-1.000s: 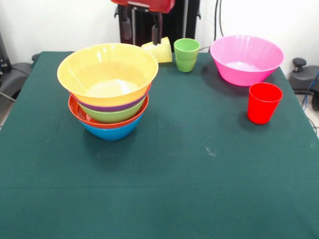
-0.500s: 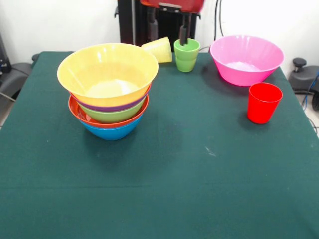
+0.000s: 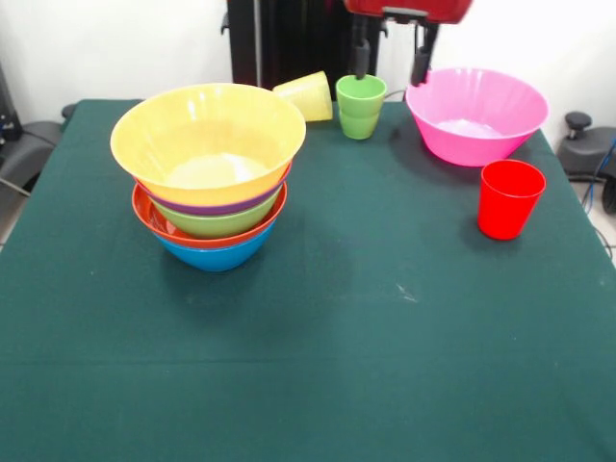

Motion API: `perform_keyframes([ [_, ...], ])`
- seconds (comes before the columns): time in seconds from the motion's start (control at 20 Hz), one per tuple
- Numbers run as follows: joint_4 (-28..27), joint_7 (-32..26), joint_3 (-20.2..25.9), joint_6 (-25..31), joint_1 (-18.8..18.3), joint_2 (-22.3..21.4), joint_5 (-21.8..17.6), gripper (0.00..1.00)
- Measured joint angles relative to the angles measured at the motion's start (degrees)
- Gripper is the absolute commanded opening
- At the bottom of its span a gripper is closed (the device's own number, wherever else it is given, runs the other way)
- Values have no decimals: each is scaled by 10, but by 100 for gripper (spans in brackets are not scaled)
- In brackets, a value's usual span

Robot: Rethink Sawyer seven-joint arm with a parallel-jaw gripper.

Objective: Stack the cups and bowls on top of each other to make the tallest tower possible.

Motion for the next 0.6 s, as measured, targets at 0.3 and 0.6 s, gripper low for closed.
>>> perform_keyframes([
  [0.3, -6, 0, -5, 0, 28, 6, 0, 100],
  [0.6, -12, 0, -9, 0, 46, 8, 0, 100],
])
